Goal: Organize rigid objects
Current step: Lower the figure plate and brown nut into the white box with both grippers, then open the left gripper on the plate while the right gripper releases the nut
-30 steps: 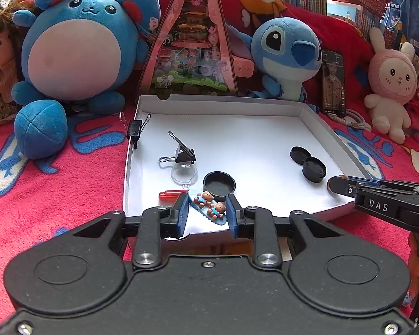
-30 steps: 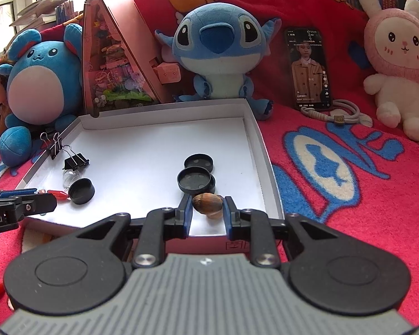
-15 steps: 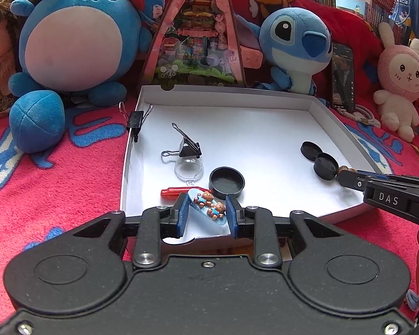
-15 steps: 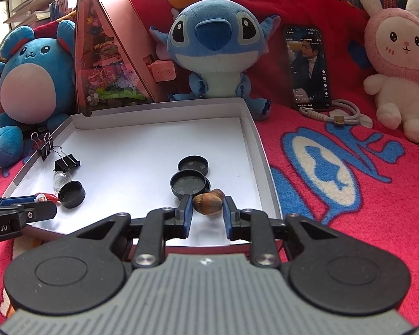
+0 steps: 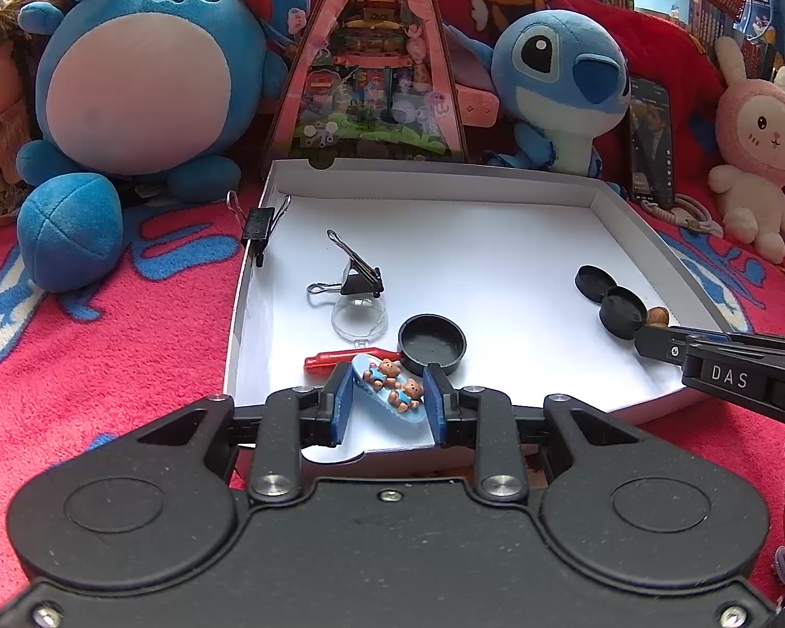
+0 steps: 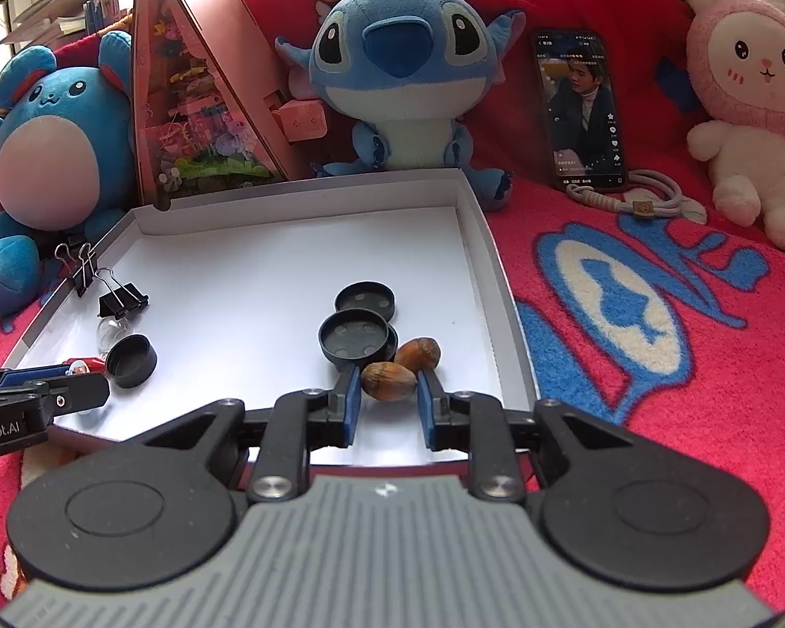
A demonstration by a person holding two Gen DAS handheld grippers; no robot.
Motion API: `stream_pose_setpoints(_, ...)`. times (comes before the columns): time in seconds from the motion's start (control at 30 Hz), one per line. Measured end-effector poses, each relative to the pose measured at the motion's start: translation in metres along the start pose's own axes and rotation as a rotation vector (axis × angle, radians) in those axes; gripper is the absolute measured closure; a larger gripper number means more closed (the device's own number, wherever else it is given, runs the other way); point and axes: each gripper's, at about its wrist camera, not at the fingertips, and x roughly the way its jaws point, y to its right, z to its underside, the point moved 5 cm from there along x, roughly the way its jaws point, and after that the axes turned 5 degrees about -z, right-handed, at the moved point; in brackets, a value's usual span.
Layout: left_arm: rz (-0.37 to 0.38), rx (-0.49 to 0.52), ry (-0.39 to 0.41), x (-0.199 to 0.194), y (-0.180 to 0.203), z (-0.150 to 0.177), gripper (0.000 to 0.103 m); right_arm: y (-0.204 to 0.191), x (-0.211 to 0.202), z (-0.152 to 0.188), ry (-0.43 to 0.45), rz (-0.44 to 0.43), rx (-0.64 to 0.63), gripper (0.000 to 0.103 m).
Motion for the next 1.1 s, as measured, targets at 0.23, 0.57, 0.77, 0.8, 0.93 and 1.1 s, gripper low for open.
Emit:
stream_pose_setpoints(0.23, 0.000, -0.003, -0.002, 0.000, 0.000, 0.000, 0.075, 0.000, 0.000, 0.000, 0.000, -0.001, 0.001, 0.075)
stream_pose_setpoints(0.57, 0.001, -0.004, -0.003, 0.000, 0.000, 0.000, 0.074, 0.000, -0.001, 0.000, 0.001, -0.002, 0.004, 0.074)
stream_pose_setpoints(0.77, 0.011, 0.001, -0.001, -0.002, 0.001, 0.000, 0.059, 0.000, -0.003, 0.000, 0.004, -0.008, 0.010, 0.070)
stream_pose_setpoints(0.8, 0.012, 0.002, 0.000, -0.003, 0.002, 0.000, 0.058, 0.000, -0.003, 0.000, 0.006, -0.010, 0.011, 0.070)
stream_pose_setpoints(0.93, 0.018, 0.006, 0.007, -0.009, 0.002, 0.000, 0.051, 0.001, -0.008, 0.001, 0.015, -0.009, 0.012, 0.069)
stream_pose_setpoints(1.1, 0.024, 0.012, 0.020, -0.022, 0.002, 0.002, 0.037, 0.002, -0.021, 0.002, 0.034, -0.024, 0.009, 0.054)
